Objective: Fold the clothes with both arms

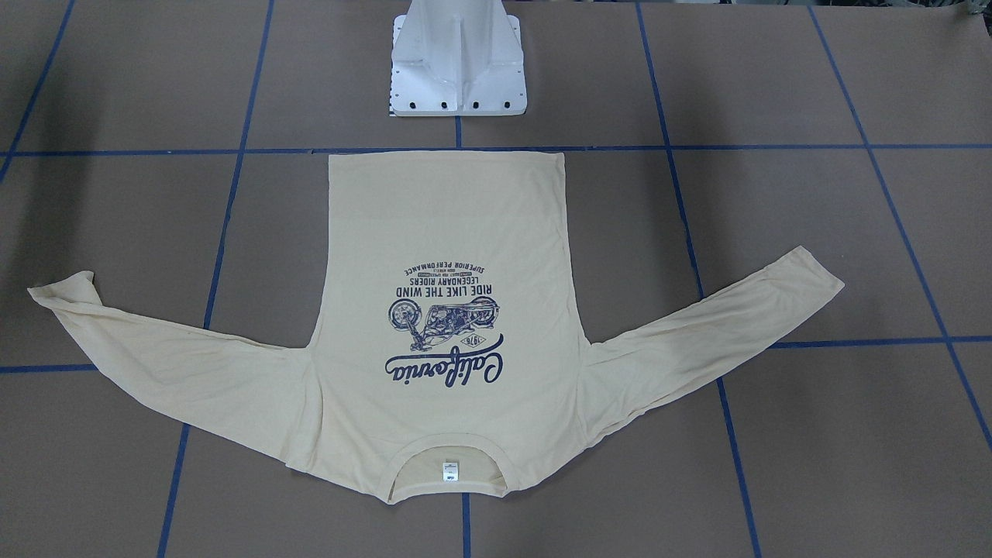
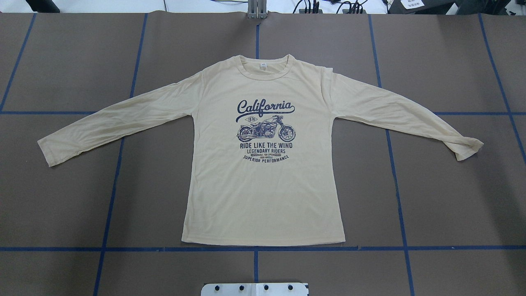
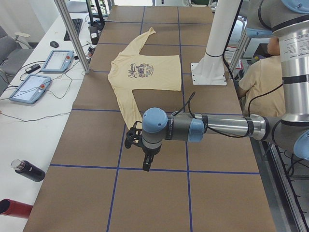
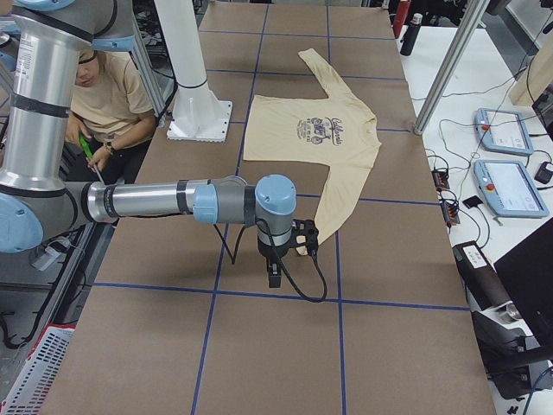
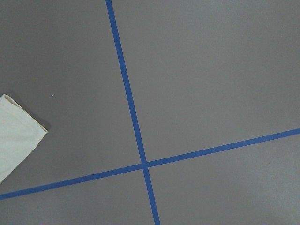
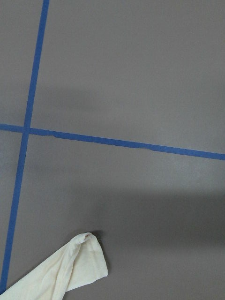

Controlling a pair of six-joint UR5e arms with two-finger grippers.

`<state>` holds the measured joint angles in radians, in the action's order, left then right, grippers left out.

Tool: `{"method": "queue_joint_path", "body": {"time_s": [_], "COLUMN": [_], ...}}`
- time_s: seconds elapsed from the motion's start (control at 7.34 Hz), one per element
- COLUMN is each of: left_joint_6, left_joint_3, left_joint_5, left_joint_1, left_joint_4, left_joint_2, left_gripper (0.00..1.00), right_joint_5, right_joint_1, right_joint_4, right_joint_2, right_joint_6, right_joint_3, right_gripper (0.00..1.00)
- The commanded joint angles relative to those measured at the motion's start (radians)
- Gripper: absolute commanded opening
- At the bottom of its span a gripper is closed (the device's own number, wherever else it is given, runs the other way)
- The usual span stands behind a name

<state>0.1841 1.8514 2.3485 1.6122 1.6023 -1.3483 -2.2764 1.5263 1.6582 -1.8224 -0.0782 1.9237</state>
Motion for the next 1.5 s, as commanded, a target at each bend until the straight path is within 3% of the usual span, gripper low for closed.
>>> {"method": "queue_joint_path", "body": {"time_s": [0.0, 0.68, 1.23, 1.36], "left_joint_6": [0.000, -0.009, -0.011, -0.014], "left_joint_3": [0.000, 0.063, 0.069, 0.068], "left_joint_5": [0.000, 0.005, -0.005, -0.005], "left_joint_1": [0.000, 0.000, 0.000, 0.002], "left_joint_4": [0.001, 0.048, 0.065, 0.080], "left_joint_2": [-0.002, -0.011, -0.075, -0.112], "left_gripper": [1.00, 1.00, 1.00, 1.00], "right_joint_5": [0.000, 0.003, 0.023, 0.072], "right_joint_1": [0.000, 0.000, 0.001, 0.002], "right_joint_4": [-0.002, -0.012, -0.171, -0.246], "right_joint_2": [0.000, 0.012, 0.049, 0.066], "right_joint_6": [0.000, 0.002, -0.002, -0.002], "right_joint_3": [0.000, 0.053, 0.060, 0.060], "right_gripper": [1.00, 1.00, 1.00, 1.00]}}
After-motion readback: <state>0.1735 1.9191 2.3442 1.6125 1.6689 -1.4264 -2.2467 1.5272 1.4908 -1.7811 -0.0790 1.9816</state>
